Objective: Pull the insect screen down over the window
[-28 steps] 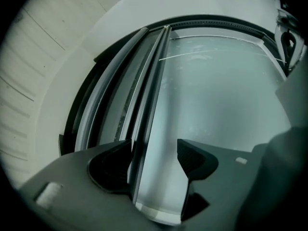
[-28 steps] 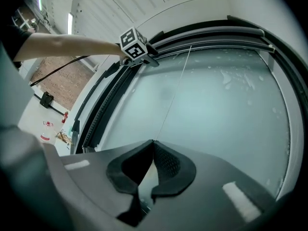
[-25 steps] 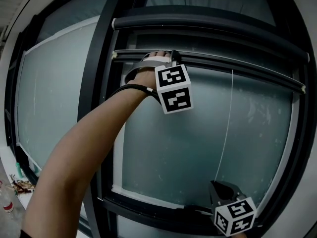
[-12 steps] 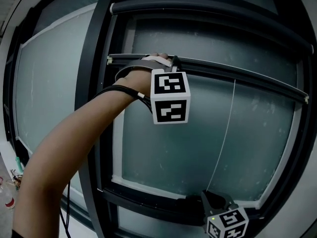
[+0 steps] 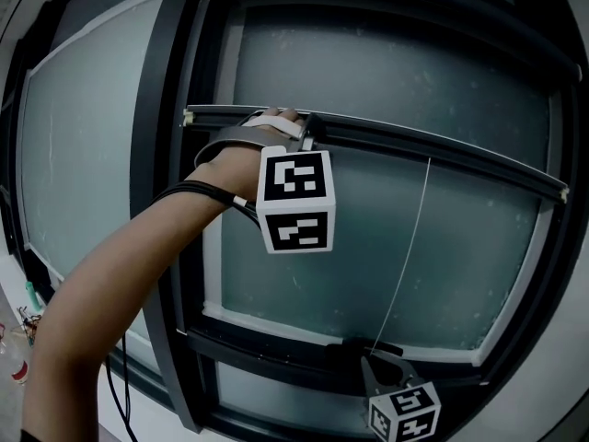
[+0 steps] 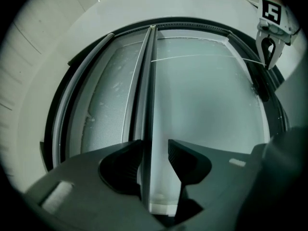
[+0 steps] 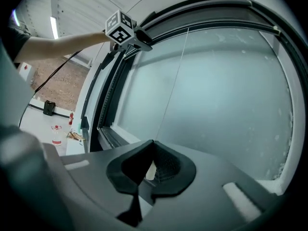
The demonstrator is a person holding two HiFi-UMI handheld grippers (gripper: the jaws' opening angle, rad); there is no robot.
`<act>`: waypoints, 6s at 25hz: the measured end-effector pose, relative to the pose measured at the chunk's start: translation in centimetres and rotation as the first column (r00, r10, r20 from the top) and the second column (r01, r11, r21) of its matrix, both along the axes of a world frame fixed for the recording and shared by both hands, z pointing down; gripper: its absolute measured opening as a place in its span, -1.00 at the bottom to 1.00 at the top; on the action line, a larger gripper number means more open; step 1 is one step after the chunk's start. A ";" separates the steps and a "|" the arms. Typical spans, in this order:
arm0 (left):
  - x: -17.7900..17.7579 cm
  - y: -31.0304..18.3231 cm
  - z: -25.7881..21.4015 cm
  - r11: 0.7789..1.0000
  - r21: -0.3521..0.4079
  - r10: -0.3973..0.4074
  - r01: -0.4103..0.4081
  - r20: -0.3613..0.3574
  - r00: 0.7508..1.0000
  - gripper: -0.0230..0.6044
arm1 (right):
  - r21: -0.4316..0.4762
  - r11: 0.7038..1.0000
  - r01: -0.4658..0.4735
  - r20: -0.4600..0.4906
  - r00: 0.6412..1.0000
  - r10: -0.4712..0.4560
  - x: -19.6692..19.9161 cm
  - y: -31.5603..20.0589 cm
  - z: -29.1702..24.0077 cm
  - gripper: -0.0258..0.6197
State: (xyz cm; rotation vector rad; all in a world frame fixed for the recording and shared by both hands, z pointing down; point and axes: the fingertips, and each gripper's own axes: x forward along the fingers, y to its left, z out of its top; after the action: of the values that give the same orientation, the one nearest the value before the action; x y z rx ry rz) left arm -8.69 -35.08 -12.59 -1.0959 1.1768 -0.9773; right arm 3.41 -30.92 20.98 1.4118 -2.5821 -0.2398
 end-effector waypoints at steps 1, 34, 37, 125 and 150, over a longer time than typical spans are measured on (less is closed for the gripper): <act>0.0 -0.1 1.1 1.000 -0.023 0.004 -0.004 0.002 1.000 -0.34 | -0.017 1.000 -0.006 0.005 1.000 0.006 0.2 0.0 0.9 -0.90; 1.2 -1.9 21.1 0.988 -0.150 -0.049 0.043 -0.042 0.998 -0.31 | -0.252 0.967 -0.028 -0.080 0.997 0.008 1.9 -1.2 21.0 -0.90; 1.1 -1.9 22.0 0.989 -0.145 -0.041 0.030 -0.070 0.997 -0.33 | -0.253 0.967 -0.041 -0.106 0.994 0.015 1.1 -1.8 22.2 -0.90; 0.4 -2.7 43.8 0.968 -0.250 -0.051 0.019 -0.124 0.991 -0.83 | 0.017 0.971 -0.240 -0.503 0.837 0.216 13.2 0.5 23.4 -0.66; 1.0 -3.4 43.7 0.929 -0.371 -0.042 -0.006 -0.120 0.992 -0.75 | 0.296 0.950 -0.096 -0.884 0.350 0.310 19.9 -6.8 10.6 -0.62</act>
State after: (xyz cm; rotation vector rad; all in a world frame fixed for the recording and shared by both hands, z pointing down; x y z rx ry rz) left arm -7.73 -38.51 31.16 -1.4672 1.1304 -1.1911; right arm 23.34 -37.71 31.61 1.1030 -1.4134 -0.9632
